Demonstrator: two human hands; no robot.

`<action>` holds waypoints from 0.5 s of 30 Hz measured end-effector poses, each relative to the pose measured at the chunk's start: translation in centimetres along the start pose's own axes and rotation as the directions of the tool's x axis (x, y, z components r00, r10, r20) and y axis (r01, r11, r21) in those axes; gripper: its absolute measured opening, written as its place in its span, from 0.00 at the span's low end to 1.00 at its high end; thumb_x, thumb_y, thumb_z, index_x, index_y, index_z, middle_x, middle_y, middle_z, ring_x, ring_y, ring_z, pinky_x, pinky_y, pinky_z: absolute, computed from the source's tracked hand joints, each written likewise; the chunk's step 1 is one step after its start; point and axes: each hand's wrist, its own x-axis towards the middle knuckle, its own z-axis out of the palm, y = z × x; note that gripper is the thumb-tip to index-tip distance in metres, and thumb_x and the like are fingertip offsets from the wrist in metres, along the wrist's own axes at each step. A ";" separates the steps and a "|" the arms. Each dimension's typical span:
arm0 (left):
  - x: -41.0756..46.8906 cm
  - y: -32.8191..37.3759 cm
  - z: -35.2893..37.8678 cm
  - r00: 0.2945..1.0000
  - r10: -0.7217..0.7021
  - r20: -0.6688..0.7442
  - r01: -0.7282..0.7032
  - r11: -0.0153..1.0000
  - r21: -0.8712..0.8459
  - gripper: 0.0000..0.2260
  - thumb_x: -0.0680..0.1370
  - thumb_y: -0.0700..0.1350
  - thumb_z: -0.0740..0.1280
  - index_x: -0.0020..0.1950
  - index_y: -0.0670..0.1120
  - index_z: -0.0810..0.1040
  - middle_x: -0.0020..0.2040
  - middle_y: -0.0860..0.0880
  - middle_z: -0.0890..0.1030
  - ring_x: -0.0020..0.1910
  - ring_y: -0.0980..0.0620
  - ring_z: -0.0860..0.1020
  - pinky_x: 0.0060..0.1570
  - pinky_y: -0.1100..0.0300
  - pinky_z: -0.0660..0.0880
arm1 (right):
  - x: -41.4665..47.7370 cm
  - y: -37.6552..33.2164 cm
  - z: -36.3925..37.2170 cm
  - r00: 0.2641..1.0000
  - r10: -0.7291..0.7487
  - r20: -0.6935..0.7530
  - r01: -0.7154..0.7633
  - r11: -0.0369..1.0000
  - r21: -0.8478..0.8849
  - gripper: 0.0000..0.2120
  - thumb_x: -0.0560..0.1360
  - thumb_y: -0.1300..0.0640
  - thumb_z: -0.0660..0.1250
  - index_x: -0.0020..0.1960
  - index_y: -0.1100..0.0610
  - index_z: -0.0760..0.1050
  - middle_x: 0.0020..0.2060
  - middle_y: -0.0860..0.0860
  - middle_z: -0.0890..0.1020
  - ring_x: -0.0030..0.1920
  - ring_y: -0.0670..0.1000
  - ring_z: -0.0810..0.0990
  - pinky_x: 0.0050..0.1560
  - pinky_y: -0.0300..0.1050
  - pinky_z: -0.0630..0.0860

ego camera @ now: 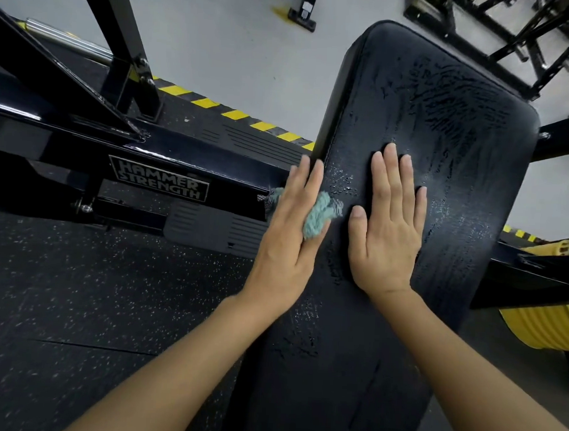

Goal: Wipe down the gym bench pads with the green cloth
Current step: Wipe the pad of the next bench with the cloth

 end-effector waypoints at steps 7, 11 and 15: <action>-0.7 -0.7 0.1 0.999 0.023 -0.027 -0.022 1.000 0.009 0.26 0.84 0.42 0.58 0.79 0.50 0.51 0.81 0.50 0.54 0.80 0.57 0.52 0.76 0.64 0.52 | 0.0 -0.1 0.0 1.000 -0.005 -0.007 0.005 1.000 0.001 0.28 0.80 0.49 0.48 0.79 0.54 0.54 0.79 0.50 0.56 0.79 0.51 0.50 0.77 0.56 0.47; -2.4 -1.1 -0.6 1.000 0.002 0.022 -0.002 1.000 0.000 0.27 0.83 0.45 0.58 0.80 0.50 0.52 0.81 0.54 0.54 0.80 0.58 0.52 0.76 0.64 0.53 | 0.0 -0.1 0.0 1.000 0.003 -0.015 -0.003 1.000 0.010 0.28 0.80 0.50 0.49 0.79 0.55 0.54 0.79 0.50 0.57 0.79 0.51 0.51 0.77 0.58 0.49; -5.1 -1.5 -0.5 1.000 -0.022 0.015 0.022 1.000 0.020 0.27 0.83 0.47 0.58 0.80 0.51 0.51 0.81 0.58 0.52 0.80 0.57 0.52 0.77 0.63 0.53 | -0.1 -0.2 0.0 1.000 0.002 -0.018 -0.002 1.000 0.008 0.28 0.80 0.50 0.48 0.79 0.54 0.54 0.79 0.50 0.57 0.79 0.51 0.51 0.77 0.58 0.49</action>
